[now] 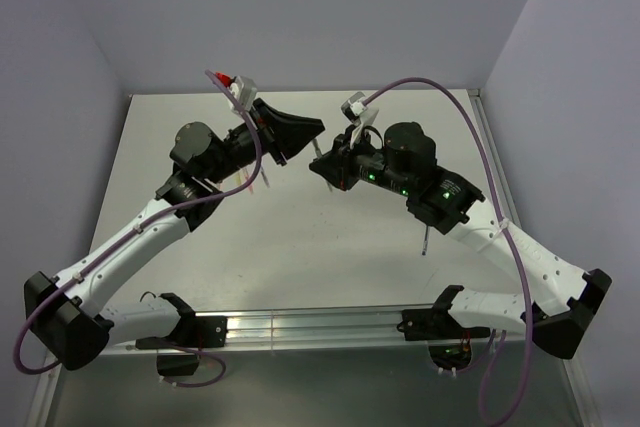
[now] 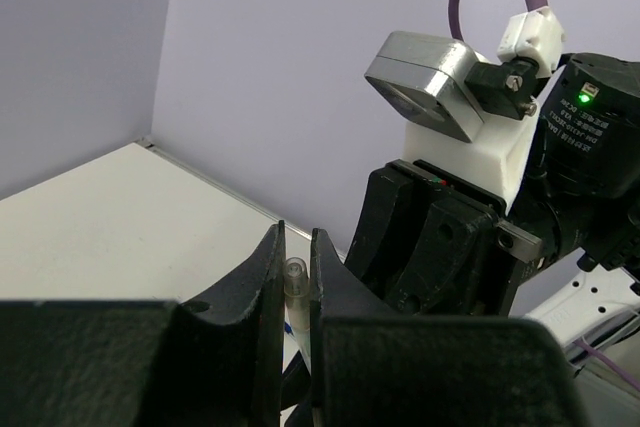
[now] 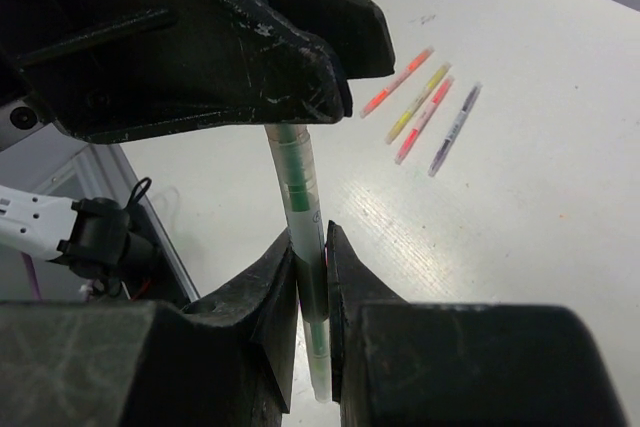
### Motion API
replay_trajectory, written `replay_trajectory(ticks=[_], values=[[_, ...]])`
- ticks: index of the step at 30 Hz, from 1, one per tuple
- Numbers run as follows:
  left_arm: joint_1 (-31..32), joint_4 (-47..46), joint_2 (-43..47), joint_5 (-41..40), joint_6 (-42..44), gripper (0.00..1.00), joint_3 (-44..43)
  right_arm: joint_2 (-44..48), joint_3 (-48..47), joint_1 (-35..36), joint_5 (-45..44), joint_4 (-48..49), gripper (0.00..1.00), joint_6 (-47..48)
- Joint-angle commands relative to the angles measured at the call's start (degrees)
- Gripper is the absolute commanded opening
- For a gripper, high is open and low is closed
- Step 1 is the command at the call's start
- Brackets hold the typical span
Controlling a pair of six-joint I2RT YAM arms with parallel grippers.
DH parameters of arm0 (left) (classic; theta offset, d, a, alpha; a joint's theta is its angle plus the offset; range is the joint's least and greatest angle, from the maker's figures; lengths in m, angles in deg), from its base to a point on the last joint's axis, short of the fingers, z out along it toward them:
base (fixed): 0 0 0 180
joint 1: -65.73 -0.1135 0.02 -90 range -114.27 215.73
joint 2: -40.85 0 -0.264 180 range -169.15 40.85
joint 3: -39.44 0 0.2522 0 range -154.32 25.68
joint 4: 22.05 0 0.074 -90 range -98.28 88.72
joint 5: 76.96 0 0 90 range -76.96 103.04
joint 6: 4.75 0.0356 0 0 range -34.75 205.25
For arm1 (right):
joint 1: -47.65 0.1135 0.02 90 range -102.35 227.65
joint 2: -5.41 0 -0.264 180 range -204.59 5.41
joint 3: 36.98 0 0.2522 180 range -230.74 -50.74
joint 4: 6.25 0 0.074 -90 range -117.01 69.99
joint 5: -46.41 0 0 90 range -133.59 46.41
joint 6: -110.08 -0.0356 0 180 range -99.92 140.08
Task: Insert the pens into the pen caps
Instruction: Press the pen cap onto the pen.
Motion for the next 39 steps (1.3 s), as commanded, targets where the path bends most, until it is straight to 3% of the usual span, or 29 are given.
replay_trajectory(ticks=[1, 39], values=[[2.94, 8.41, -0.81, 5.09, 0.74, 0.00, 2.43, 0.68, -6.62, -1.44, -11.84, 13.68, 0.00, -2.41], [6.81, 14.30, -5.73, -7.39, -7.87, 0.00, 2.61, -3.89, -12.86, 3.04, -31.52, 14.39, 0.00, 5.94]])
